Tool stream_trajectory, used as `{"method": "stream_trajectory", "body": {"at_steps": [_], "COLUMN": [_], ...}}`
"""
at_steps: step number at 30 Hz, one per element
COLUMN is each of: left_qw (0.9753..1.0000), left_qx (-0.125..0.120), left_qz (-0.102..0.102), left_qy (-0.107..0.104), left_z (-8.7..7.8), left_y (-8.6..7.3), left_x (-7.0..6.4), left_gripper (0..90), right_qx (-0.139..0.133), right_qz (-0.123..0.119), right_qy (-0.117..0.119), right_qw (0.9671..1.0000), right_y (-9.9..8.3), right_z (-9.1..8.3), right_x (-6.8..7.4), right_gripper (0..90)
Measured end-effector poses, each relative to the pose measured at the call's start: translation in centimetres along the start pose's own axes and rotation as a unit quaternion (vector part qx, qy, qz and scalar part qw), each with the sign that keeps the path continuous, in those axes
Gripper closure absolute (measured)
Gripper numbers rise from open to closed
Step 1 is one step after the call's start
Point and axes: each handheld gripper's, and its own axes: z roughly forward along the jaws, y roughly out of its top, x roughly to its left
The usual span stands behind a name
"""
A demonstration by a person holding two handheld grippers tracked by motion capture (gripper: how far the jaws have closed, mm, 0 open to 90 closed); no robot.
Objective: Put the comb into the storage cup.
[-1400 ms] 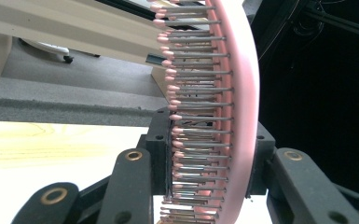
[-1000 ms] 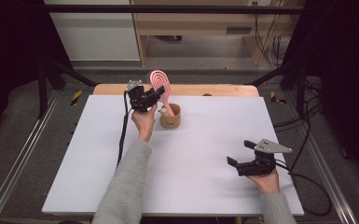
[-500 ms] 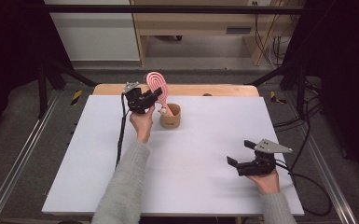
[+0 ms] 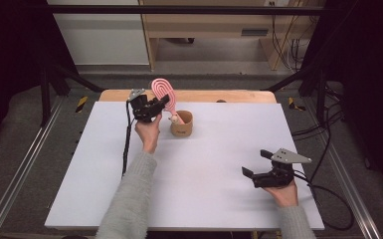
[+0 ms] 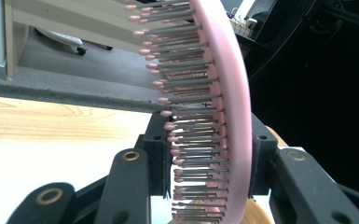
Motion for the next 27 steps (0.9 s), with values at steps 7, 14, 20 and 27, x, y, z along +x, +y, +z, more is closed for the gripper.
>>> {"method": "stream_trajectory", "body": {"at_steps": [7, 14, 20, 27], "left_qw": [1.0000, 0.9999, 0.9998, 0.9995], "left_qx": [0.000, 0.003, 0.007, 0.015], "left_qz": [0.001, 0.009, 0.020, 0.028], "left_qy": [0.001, 0.003, 0.006, 0.007], "left_z": [-0.16, -0.25, -0.44, -0.92], "left_y": [-0.06, -0.07, -0.02, 0.22], "left_x": [0.21, 0.21, 0.14, 0.29], "left_gripper": [60.7, 60.0, 57.9, 50.3], "right_qx": [0.000, 0.000, 0.000, 0.000], "right_qz": [0.000, 0.001, 0.000, 0.000], "right_qy": [0.000, 0.000, 0.000, 0.001], "right_qw": [1.0000, 1.0000, 1.0000, 1.0000], "right_y": [0.00, 0.01, 0.01, 0.01], "right_z": [0.00, -0.01, 0.00, 0.01], "right_x": [-0.01, 0.00, 0.00, 0.01], "right_gripper": [0.2, 0.3, 0.3, 0.3]}}
